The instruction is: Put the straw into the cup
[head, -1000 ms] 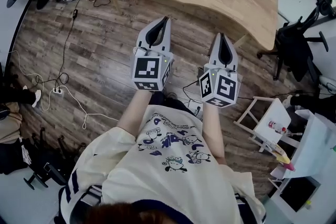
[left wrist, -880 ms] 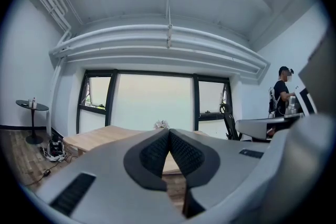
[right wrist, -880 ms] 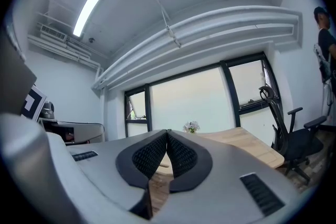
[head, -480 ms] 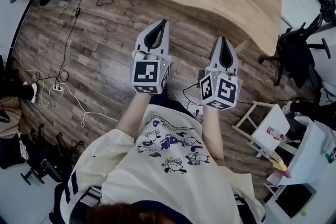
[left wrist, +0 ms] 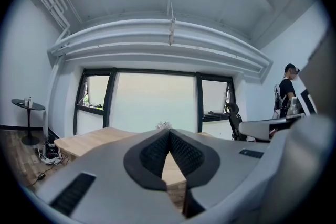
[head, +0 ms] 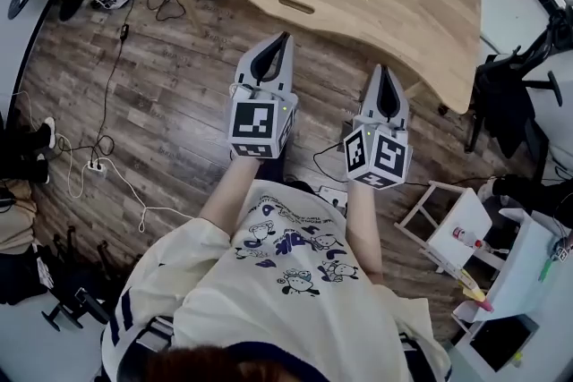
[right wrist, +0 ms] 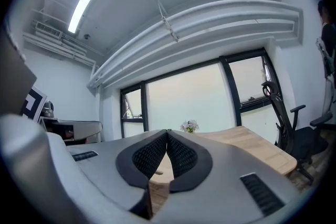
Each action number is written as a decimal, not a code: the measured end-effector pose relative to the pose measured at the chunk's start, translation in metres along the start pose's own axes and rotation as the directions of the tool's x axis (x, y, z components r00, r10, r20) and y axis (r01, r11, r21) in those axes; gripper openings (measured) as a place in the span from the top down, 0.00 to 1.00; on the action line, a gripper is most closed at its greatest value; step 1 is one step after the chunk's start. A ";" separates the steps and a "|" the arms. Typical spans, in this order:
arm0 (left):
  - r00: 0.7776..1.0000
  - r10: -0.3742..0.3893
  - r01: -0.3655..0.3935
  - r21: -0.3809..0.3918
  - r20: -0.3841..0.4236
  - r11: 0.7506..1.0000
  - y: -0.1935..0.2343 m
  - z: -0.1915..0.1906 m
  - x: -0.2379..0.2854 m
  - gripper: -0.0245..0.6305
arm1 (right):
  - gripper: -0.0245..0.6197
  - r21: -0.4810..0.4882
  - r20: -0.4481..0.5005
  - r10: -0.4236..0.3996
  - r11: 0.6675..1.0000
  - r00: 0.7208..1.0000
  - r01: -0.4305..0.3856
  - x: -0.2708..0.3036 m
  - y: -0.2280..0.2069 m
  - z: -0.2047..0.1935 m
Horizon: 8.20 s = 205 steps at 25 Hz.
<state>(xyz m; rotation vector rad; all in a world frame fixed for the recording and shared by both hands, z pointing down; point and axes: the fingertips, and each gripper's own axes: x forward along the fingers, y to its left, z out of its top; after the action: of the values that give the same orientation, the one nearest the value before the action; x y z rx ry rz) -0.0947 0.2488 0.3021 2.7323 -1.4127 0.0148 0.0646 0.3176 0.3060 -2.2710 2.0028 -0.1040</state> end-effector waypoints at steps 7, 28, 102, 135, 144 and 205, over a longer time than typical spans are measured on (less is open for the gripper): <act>0.999 -0.036 0.036 -0.017 -0.010 0.999 0.031 0.005 0.069 0.91 | 0.96 0.002 -0.003 -0.046 0.999 0.999 0.046 0.068 -0.005 0.001; 0.990 -0.122 0.117 -0.073 -0.068 0.990 0.103 -0.008 0.198 0.92 | 0.96 -0.014 -0.075 -0.146 0.989 0.986 0.145 0.200 -0.013 -0.021; 0.924 -0.002 -0.050 -0.126 -0.384 0.991 0.163 -0.112 0.443 0.92 | 0.84 0.094 -0.858 0.087 0.996 0.506 -0.013 0.430 -0.141 -0.251; 0.889 -0.081 -0.014 -0.204 -0.450 0.979 0.187 -0.150 0.464 0.92 | 0.92 -0.008 -0.963 0.012 0.997 0.269 -0.071 0.427 -0.150 -0.292; 0.889 -0.069 -0.026 -0.202 -0.452 0.979 0.189 -0.151 0.459 0.91 | 0.93 0.007 -0.964 0.021 0.998 0.264 -0.055 0.427 -0.151 -0.293; 0.974 0.070 -0.100 -0.133 -0.213 0.986 0.203 -0.045 0.434 0.91 | 0.93 0.163 -0.041 0.340 0.930 0.940 -0.329 0.537 -0.017 -0.047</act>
<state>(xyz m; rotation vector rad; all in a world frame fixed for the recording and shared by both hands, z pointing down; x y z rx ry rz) -0.0083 -0.2189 0.3743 2.4710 -1.4121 0.1902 0.1430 -0.2151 0.3428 -1.8278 2.2957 -0.2979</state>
